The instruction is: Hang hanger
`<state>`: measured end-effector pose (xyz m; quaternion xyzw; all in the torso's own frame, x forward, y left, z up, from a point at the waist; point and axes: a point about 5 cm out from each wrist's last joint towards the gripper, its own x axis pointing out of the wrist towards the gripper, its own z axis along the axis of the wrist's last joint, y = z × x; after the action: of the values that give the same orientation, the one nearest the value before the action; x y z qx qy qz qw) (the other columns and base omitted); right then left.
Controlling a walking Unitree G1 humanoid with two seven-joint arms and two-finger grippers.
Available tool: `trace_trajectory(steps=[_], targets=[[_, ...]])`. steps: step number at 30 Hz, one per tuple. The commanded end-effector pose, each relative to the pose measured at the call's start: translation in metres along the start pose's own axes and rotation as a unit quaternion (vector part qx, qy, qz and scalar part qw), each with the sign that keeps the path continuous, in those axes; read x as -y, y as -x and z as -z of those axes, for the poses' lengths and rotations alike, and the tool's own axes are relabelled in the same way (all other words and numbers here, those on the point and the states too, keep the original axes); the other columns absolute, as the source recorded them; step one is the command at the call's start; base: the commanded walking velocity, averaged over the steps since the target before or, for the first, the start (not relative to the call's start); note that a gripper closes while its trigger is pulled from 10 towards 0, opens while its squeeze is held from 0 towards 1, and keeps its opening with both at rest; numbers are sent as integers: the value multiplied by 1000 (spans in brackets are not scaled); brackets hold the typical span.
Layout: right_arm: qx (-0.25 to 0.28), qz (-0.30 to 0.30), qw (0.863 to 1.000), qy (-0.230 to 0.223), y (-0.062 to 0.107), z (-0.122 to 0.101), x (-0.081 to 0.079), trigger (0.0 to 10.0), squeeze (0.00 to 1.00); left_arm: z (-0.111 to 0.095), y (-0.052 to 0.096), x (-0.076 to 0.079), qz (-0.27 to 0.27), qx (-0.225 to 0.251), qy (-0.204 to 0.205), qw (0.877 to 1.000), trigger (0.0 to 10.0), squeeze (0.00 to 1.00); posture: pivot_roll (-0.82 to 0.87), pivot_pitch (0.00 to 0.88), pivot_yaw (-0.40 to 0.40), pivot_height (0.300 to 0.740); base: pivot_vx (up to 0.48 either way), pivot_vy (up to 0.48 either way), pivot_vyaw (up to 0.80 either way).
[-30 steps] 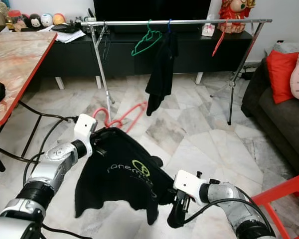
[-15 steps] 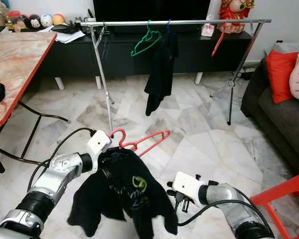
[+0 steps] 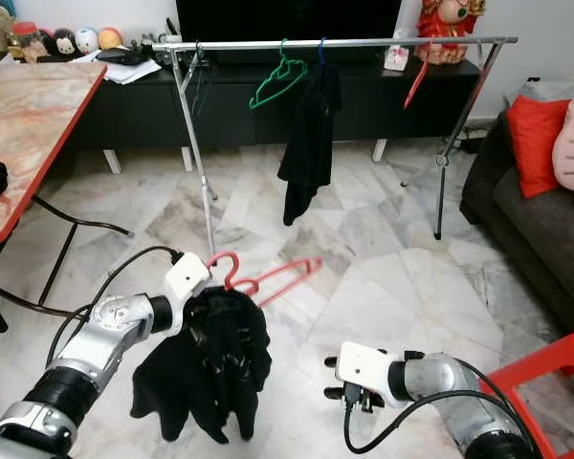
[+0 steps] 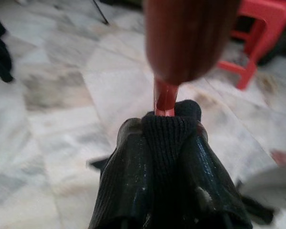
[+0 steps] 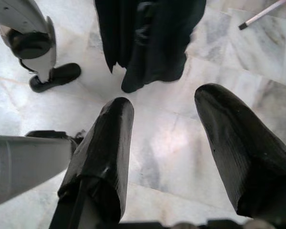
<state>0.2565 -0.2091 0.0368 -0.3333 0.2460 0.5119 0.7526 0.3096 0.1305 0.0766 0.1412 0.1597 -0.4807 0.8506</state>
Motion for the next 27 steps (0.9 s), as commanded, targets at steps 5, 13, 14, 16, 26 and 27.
trace_trajectory(steps=[5,13,14,16,26,27], targets=[[1,30,999,28,17,-9,22,10000,1000,-1,1,6,50,-33,-49,997,10000,0,-127,0,-53,740,0,0,0],[33,77,993,79,24,-35,42,10000,0,-4,1,12,85,-37,-67,993,10000,0,-132,0,-50,740,0,0,0],[41,75,993,77,24,-37,42,10000,0,-5,2,12,90,-37,-68,993,10000,0,-132,0,-50,740,0,0,0],[61,47,994,75,18,-43,35,10000,0,-7,4,14,108,-39,-78,990,10000,0,-128,0,-50,740,0,0,0],[92,3,993,80,1,-55,23,10000,0,-20,4,26,165,-21,-84,982,10000,0,-123,0,-53,740,0,0,0],[93,1,992,81,1,-56,23,10000,0,-21,5,29,174,-19,-86,981,10000,0,-124,0,-53,740,0,0,0]])
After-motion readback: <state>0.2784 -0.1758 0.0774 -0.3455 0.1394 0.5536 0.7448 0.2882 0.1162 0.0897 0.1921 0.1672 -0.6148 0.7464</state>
